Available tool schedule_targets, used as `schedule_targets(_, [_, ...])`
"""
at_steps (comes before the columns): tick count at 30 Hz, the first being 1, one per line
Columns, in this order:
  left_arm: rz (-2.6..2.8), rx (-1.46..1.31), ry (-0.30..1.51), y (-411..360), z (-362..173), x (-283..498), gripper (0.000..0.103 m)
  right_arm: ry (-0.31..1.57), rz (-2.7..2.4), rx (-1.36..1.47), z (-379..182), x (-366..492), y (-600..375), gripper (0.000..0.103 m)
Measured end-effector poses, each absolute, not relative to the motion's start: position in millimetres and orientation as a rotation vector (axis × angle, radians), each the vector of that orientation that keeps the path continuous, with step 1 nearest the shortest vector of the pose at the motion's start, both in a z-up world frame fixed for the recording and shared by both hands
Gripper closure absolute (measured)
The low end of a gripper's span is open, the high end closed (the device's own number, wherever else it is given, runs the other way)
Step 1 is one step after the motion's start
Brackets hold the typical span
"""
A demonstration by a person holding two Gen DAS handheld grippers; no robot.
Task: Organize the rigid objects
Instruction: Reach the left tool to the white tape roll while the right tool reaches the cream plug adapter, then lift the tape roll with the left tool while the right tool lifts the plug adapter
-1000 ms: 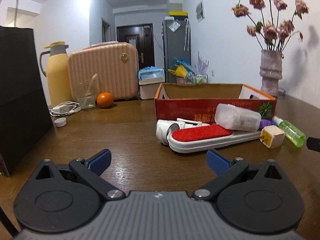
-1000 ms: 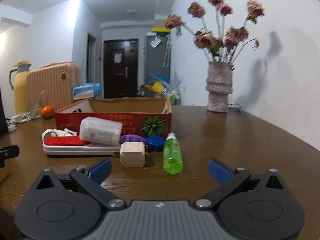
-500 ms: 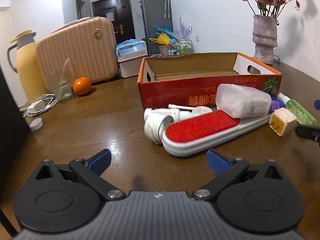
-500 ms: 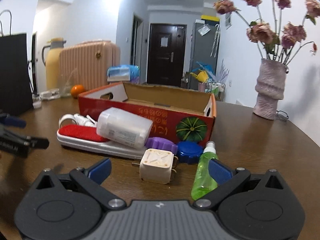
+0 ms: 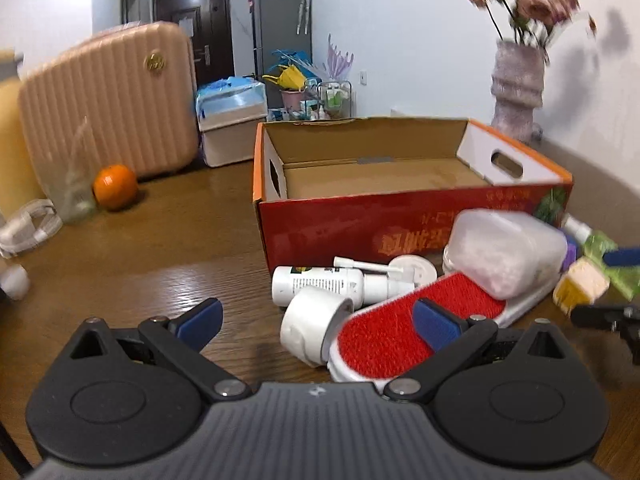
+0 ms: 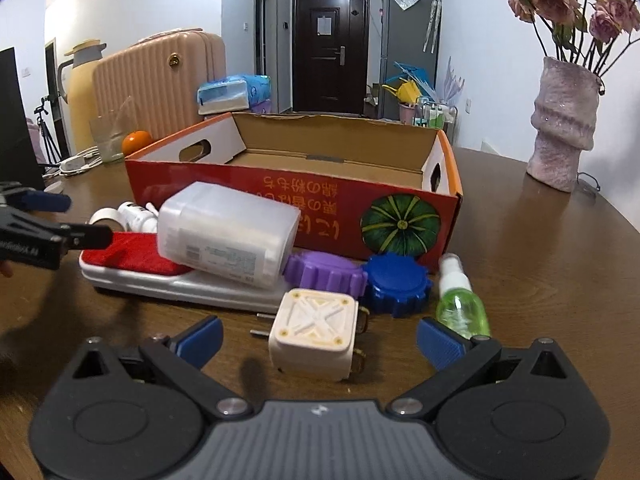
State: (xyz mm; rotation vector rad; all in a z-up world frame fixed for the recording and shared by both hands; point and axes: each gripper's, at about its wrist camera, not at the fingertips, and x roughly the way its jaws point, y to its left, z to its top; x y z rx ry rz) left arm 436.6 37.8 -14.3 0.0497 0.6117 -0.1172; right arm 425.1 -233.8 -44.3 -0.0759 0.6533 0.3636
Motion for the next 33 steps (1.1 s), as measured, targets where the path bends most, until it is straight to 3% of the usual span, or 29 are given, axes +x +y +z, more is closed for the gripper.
schedule_targets(5, [-0.147,0.010,0.613,47,-19,442,0.000,0.671,0.449,0.015,-45,432,-241,0.000])
schedule_targets(6, [-0.129,0.030,0.625,45,-20,444,0.000,0.671,0.443,0.015,-45,432,-241,0.005])
schedule_targets(9, [-0.108,0.038,0.631,45,-22,445,0.000,0.677,0.393,0.003,-48,436,-240,0.039])
schedule_targets(10, [-0.109,0.034,0.633,46,-21,446,0.004,0.678,0.394,0.011,-48,437,-241,0.041])
schedule_targets(12, [-0.114,0.024,0.632,47,-20,445,0.016,0.682,0.400,0.014,-48,437,-241,0.042])
schedule_targets(14, [-0.129,0.010,0.622,49,-19,443,0.043,0.677,0.399,0.006,-48,436,-240,0.042])
schedule_targets(17, [-0.137,0.016,0.610,46,-16,439,0.066,0.674,0.402,-0.009,-47,435,-238,0.042])
schedule_targets(18, [-0.134,0.021,0.607,45,-16,437,0.066,0.668,0.401,-0.015,-46,433,-237,0.045])
schedule_targets(19, [-0.134,0.026,0.602,44,-15,435,0.067,0.655,0.396,-0.027,-45,431,-236,0.054])
schedule_targets(25, [-0.131,0.018,0.553,42,-8,412,0.069,0.631,0.391,-0.051,-45,417,-233,0.055])
schedule_targets(27, [-0.118,0.018,0.531,43,-2,401,0.077,0.614,0.384,-0.072,-42,408,-232,0.055])
schedule_targets(33, [-0.114,0.067,0.485,35,6,367,0.078,0.582,0.369,-0.057,-39,379,-231,0.055])
